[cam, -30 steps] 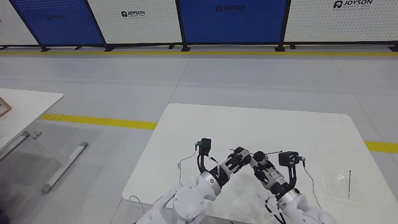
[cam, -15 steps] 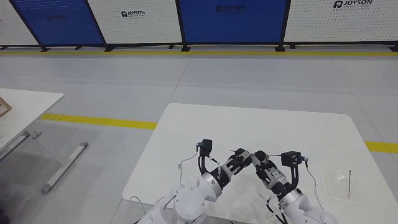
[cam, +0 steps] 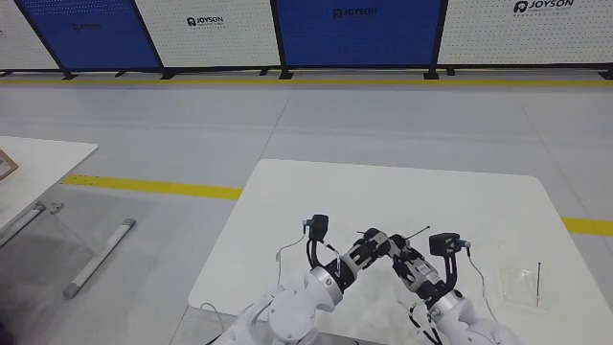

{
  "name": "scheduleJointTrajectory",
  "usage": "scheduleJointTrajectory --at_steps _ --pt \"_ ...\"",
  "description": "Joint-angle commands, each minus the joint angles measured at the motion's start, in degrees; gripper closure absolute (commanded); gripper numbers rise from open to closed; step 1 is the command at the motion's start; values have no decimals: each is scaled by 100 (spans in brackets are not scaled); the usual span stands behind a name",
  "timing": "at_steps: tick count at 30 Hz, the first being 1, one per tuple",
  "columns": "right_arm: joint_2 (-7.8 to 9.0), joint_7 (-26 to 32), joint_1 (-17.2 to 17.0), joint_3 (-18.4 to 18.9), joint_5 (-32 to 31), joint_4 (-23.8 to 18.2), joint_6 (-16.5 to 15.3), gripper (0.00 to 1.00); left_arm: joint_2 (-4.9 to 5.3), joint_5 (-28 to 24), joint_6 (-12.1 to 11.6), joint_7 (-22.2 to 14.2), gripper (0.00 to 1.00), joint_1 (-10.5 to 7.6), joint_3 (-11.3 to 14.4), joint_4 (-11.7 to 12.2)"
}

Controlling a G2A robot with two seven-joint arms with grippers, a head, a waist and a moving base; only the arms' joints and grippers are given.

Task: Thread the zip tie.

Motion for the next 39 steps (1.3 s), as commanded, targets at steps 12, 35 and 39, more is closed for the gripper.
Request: scheduleJointTrajectory --at_steps 12,35,39 --pt "30 -30 -5 7 133 2 -115 60 2 -82 -74 19 100 58 -78 3" --pt "108 -283 -193 170 175 -159 -266 78 -13 -17 39 -2 100 35 -35 15" --pt "117 -280 -196 171 171 -161 -266 81 -18 -4 59 2 100 20 -20 25"
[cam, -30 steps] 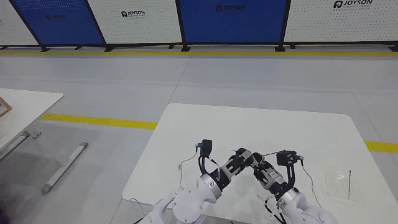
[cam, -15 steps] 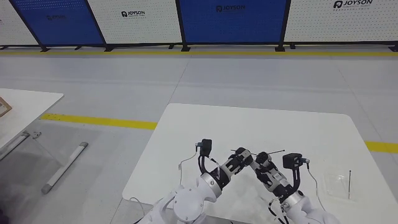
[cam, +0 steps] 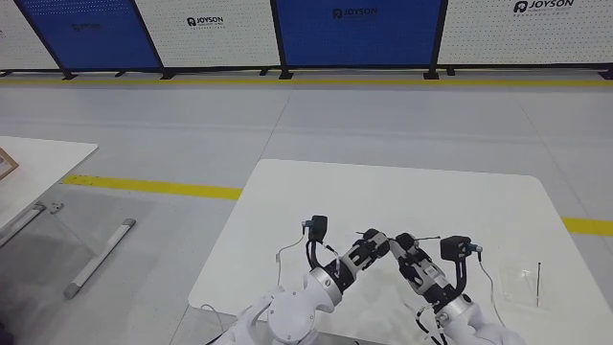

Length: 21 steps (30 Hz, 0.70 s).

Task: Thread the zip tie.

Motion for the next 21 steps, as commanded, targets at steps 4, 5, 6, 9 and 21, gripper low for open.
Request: scheduleJointTrajectory --at_steps 4,5,6,9,21 --pt "9 9 17 -6 -5 21 3 86 -6 23 18 7 100 -9 23 17" --pt "11 16 27 -9 -5 28 10 86 -7 30 22 7 100 -7 29 20" --pt "12 20 34 -13 -4 33 15 86 -7 33 22 8 100 -6 32 20" --pt "16 35 52 -24 1 43 31 85 -7 45 18 8 100 8 38 16" --pt "31 2 60 -56 -12 45 77 100 -11 50 9 7 100 20 34 12"
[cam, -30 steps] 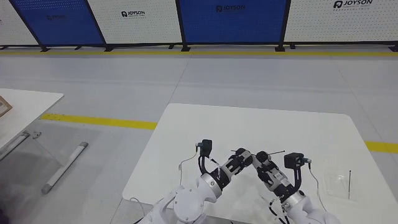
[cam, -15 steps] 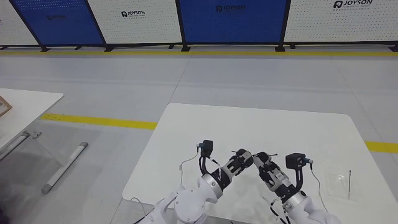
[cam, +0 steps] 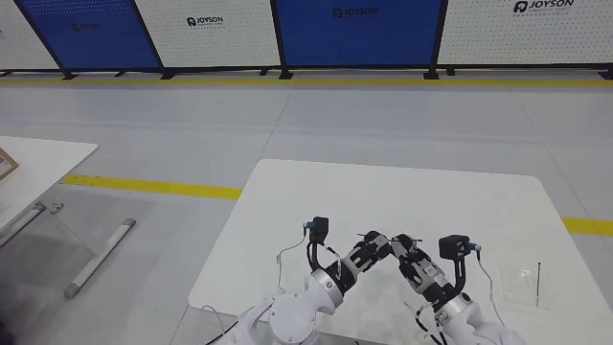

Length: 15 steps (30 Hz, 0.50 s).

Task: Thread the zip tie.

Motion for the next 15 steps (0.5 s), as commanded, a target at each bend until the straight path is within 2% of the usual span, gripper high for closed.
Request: scheduleJointTrajectory --at_steps 1,15 --pt "2 8 3 -7 0 8 4 100 -2 -11 -14 -2 100 -3 3 3" --pt "14 165 114 -138 -98 60 76 100 11 -80 -367 -130 100 73 -39 -59"
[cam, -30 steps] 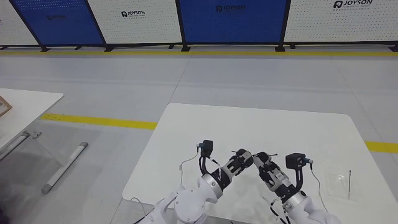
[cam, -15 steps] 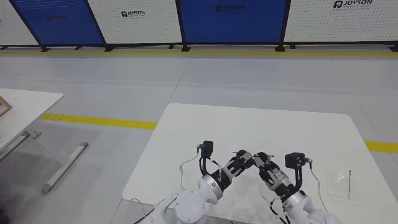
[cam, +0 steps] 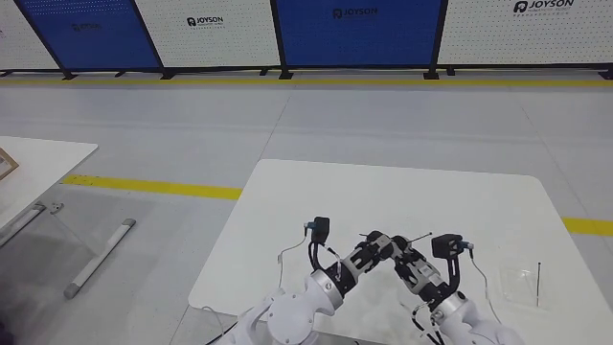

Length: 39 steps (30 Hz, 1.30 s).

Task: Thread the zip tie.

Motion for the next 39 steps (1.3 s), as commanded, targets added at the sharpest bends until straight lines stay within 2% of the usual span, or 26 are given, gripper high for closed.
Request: scheduleJointTrajectory --at_steps 1,7,9,10,13,32,34,39 --pt "3 10 7 -12 -18 1 9 100 4 -5 -57 -14 100 22 -11 -19" --pt "12 -43 -9 -7 9 -6 -20 100 6 -5 -58 43 100 35 -46 -5" --pt "19 -68 -32 13 18 -10 -52 79 1 -48 -26 70 100 22 -53 16" --pt "23 -83 -45 25 14 -14 -78 73 -1 -65 -1 69 100 14 -54 24" --pt "38 -112 -81 55 -38 -21 -147 68 -5 -66 52 69 100 -13 -44 37" --pt "84 -299 -208 130 -150 -200 -162 75 -20 28 178 84 100 -47 36 11" --pt "86 -304 -211 132 -149 -205 -161 79 -22 36 184 79 100 -48 51 9" --pt "92 -318 -203 128 -145 -207 -153 81 -23 64 177 82 100 -38 72 17"
